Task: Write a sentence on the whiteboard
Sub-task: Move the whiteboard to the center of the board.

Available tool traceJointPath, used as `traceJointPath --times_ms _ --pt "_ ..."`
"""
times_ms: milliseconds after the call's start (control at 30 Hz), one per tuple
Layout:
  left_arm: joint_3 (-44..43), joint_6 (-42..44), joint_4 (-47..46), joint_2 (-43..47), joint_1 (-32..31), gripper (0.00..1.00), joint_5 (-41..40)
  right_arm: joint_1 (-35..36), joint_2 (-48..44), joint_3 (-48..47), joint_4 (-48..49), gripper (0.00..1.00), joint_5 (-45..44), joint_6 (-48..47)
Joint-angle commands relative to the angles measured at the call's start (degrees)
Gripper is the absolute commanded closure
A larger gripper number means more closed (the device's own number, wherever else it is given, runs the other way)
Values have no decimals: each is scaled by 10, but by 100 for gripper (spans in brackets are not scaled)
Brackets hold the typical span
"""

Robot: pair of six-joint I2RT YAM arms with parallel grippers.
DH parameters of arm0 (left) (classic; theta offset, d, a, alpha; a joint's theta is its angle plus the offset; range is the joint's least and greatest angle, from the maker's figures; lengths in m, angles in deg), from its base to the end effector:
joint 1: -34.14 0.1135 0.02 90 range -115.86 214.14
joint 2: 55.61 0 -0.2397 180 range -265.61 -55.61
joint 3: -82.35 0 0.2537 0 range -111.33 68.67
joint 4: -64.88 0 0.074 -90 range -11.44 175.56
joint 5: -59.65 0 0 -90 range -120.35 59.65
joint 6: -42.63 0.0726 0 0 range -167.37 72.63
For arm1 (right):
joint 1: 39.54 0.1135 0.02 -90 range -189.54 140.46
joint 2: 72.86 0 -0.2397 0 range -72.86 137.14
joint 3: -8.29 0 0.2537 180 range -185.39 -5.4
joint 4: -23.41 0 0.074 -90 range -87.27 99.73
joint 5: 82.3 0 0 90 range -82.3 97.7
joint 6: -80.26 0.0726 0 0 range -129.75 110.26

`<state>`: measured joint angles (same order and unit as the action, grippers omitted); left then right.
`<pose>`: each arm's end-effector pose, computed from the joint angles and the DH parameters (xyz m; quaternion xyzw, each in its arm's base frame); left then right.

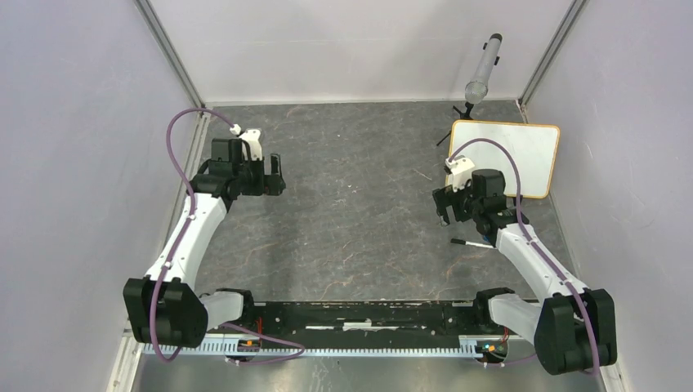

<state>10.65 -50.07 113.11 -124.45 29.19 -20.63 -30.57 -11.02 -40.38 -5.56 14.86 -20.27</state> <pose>0.2870 -0.0372 0.2461 0.0503 0.9210 -0.1034 0.3723 0.2576 0.0498 0.1690 -0.1795 0.8948 0.0516 0.4056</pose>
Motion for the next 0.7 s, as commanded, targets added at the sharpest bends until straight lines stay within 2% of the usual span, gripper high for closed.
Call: traceJointPath --times_ms 0,33,200,667 --pt "3 -49 -37 16 -1 0 -21 -8 -2 16 31 2 -68 44" --pt "2 -55 -36 17 -1 0 -26 -13 -3 26 44 1 -90 51" --pt "7 -67 -40 18 -1 0 -41 -28 7 54 101 12 -118 80" --pt "11 -73 -46 27 -1 0 -55 -39 91 57 193 34 -172 104"
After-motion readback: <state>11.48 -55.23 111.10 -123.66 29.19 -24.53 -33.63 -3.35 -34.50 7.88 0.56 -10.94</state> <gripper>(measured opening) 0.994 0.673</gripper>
